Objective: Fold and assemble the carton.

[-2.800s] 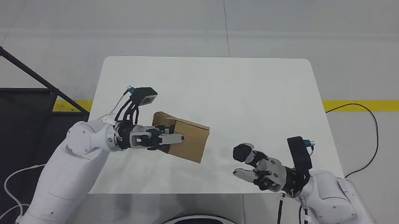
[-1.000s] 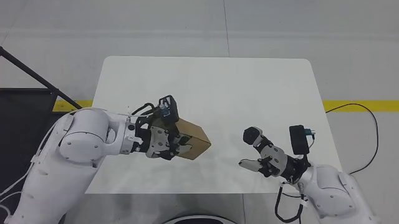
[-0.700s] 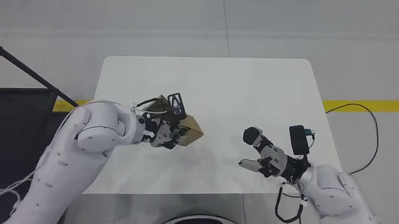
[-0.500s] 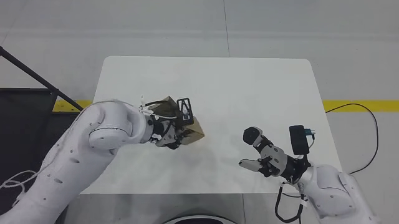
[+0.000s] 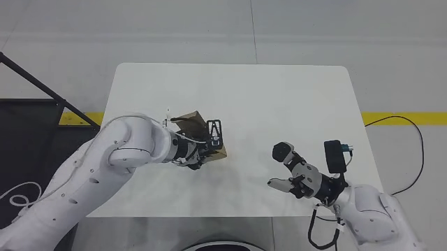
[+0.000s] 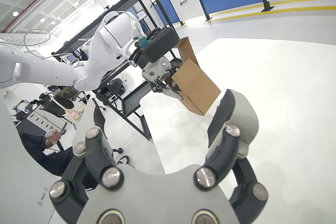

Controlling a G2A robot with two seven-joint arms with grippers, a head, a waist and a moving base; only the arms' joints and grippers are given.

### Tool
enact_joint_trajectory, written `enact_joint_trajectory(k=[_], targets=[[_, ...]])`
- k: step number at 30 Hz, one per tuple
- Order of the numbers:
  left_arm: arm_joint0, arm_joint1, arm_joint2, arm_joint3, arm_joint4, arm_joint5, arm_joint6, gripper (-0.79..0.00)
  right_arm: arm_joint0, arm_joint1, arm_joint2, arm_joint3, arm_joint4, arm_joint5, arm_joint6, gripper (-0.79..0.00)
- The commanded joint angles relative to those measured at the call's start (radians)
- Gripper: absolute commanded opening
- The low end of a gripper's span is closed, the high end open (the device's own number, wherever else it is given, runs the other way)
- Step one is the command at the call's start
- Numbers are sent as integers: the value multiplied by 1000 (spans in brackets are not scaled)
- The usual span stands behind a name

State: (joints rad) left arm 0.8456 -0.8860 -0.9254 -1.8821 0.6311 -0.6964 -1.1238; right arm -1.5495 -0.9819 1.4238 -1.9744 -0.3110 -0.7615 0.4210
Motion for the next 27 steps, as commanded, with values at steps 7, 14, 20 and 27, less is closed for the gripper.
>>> enact_joint_trajectory(k=[7, 14, 20, 27], targets=[[-1, -11, 87, -62, 214, 15, -15, -785, 0, 0, 0, 0, 0, 0, 0, 0], [-97, -18, 229, -11, 257, -30, 30, -785, 0, 0, 0, 0, 0, 0, 0, 0], [-234, -19, 367, 76, 176, -60, 59, -785, 0, 0, 0, 0, 0, 0, 0, 0], [-380, -30, 502, 169, 56, -70, 70, -785, 0, 0, 0, 0, 0, 0, 0, 0]])
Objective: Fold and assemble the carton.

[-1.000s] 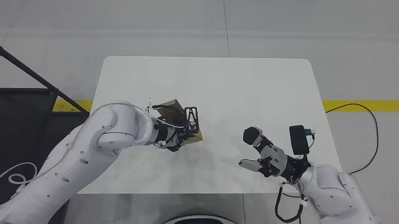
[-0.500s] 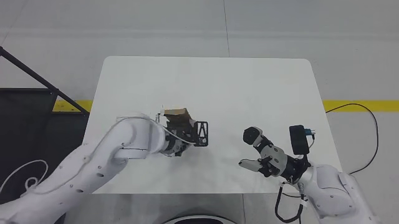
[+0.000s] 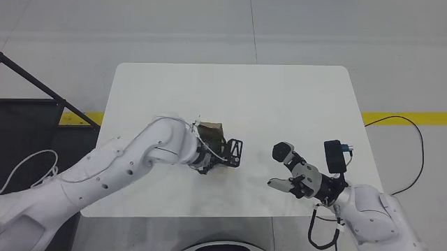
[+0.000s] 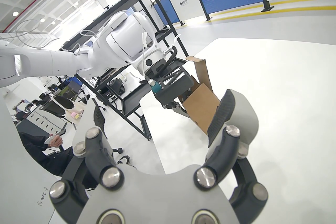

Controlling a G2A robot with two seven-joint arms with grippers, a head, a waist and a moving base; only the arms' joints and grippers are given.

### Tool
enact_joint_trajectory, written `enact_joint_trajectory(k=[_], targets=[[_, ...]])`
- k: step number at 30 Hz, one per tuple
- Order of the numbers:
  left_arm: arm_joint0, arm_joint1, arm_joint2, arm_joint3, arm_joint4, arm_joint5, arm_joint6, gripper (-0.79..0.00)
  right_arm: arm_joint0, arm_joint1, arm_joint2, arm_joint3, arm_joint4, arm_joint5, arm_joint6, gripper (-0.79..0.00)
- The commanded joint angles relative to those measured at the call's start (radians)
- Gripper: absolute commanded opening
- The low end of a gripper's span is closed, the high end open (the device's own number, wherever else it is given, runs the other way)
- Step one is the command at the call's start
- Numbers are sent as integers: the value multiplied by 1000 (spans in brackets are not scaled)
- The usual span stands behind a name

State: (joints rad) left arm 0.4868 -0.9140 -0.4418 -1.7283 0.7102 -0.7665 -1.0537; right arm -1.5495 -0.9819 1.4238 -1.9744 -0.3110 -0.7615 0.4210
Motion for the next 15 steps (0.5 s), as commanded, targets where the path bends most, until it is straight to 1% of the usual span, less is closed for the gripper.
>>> enact_joint_trajectory(k=[1, 8, 11, 15], targets=[[-39, -5, 34, 28, -42, 0, 0, -785, 0, 0, 0, 0, 0, 0, 0, 0], [-136, -22, 124, 86, -125, 1, -1, -785, 0, 0, 0, 0, 0, 0, 0, 0], [-162, -30, 150, 102, -138, 2, -2, -785, 0, 0, 0, 0, 0, 0, 0, 0], [-181, -41, 166, 119, -147, -1, 1, -785, 0, 0, 0, 0, 0, 0, 0, 0]])
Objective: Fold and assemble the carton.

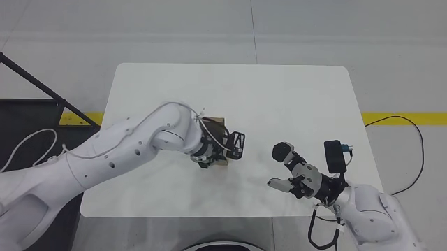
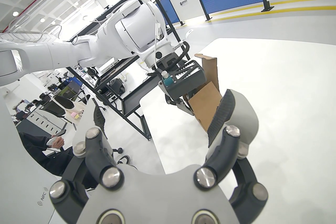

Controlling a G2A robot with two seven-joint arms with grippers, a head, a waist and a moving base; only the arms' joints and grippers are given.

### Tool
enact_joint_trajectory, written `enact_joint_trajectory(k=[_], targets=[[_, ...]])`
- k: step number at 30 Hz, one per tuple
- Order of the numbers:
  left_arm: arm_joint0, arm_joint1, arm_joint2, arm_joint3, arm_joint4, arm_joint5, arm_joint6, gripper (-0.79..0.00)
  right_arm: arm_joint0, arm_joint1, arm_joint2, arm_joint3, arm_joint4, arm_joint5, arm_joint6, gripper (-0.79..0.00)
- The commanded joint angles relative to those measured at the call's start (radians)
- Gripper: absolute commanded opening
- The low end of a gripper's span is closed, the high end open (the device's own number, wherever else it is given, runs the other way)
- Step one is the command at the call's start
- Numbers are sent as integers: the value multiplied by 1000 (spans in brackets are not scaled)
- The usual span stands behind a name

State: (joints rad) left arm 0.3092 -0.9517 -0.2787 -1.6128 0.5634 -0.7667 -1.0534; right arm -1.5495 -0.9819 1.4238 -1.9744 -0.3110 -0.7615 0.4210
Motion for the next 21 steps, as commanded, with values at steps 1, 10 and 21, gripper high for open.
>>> enact_joint_trajectory(k=[1, 10, 21], targets=[[-6, -6, 5, 7, 2, 1, -1, -785, 0, 0, 0, 0, 0, 0, 0, 0], [-6, -29, 13, 32, 12, 5, -5, -690, 0, 0, 0, 0, 0, 0, 0, 0], [-7, -50, 19, 48, 19, 7, -6, -634, 0, 0, 0, 0, 0, 0, 0, 0]])
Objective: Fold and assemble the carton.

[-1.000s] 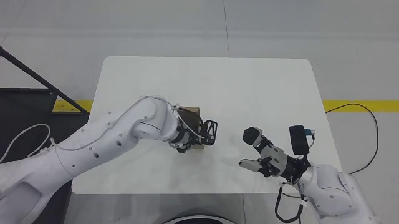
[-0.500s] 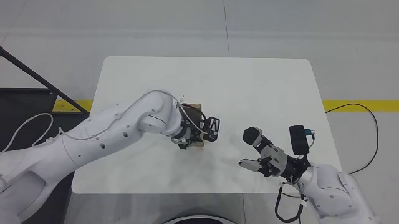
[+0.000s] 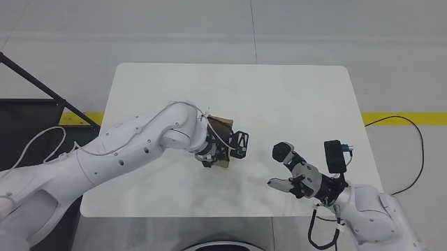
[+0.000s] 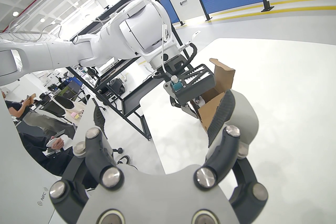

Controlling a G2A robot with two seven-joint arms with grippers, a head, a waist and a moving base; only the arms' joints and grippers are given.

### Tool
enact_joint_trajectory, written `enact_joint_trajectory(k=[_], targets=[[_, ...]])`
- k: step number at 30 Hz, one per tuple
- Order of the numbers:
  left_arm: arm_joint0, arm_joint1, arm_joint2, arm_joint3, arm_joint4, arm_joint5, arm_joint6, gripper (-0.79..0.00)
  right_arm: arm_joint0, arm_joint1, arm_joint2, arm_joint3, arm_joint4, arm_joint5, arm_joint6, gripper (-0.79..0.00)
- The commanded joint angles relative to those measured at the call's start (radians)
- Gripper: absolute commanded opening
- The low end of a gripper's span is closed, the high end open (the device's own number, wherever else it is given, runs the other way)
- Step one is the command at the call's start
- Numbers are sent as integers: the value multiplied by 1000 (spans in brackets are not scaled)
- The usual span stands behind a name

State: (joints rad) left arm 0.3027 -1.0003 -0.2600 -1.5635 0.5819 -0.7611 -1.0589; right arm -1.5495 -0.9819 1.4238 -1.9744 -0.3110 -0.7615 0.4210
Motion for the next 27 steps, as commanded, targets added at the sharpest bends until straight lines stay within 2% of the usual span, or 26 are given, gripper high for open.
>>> enact_joint_trajectory(k=[1, 3, 4, 8, 9, 12, 13, 17, 21, 24, 27], targets=[[-1, -2, 1, -3, 0, 2, -2, -625, 0, 0, 0, 0, 0, 0, 0, 0], [-2, -3, 1, -9, -1, 4, -4, -600, 0, 0, 0, 0, 0, 0, 0, 0], [-2, -2, 0, -11, -4, 4, -4, -536, 0, 0, 0, 0, 0, 0, 0, 0], [-2, 6, -5, -24, -16, 3, -3, -403, 0, 0, 0, 0, 0, 0, 0, 0], [-2, 10, -7, -29, -21, 1, -1, -351, 0, 0, 0, 0, 0, 0, 0, 0], [-2, 25, -19, -53, -31, 3, -3, -58, 0, 0, 0, 0, 0, 0, 0, 0], [0, 32, -28, -66, -35, 6, -6, 0, 0, 0, 0, 0, 0, 0, 0, 0], [22, 70, -83, -134, -46, 18, -4, 0, 0, 0, 0, 0, 0, 0, 0, 0], [70, 123, -162, -217, -43, 27, 20, 0, 0, 0, 0, 0, 0, 0, 0, 0], [129, 171, -244, -288, -20, 37, 70, 0, 0, 0, 0, 0, 0, 0, 0, 0], [219, 226, -346, -352, 8, 33, 152, 0, 0, 0, 0, 0, 0, 0, 0, 0]])
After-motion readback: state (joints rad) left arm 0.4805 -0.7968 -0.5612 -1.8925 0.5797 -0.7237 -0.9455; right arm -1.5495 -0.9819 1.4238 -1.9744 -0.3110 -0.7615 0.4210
